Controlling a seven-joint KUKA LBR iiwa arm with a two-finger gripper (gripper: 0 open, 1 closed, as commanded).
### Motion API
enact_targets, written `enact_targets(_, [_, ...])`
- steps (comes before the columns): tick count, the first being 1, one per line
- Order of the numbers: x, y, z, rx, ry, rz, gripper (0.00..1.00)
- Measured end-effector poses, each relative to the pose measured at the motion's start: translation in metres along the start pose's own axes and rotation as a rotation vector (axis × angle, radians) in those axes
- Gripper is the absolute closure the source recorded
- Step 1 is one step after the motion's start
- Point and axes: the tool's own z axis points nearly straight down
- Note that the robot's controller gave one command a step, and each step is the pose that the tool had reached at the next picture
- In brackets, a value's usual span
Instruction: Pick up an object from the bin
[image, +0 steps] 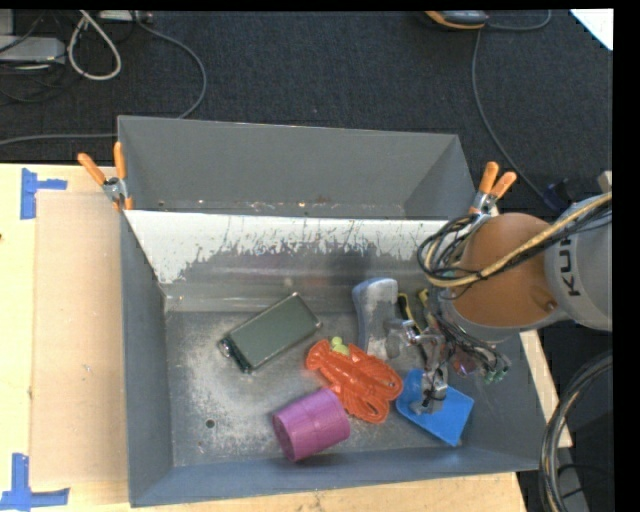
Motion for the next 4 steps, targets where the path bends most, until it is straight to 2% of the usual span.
enact_targets(1, [0.029,-0.027,0.001,-0.002,0.000,0.026,0.00])
enact_targets(2, [0.032,-0.004,0.002,-0.004,0.000,0.014,1.00])
enact_targets(3, [0.032,-0.004,0.002,-0.004,0.000,0.013,1.00])
enact_targets(4, [0.010,0.015,0.002,-0.003,0.001,0.198,1.00])
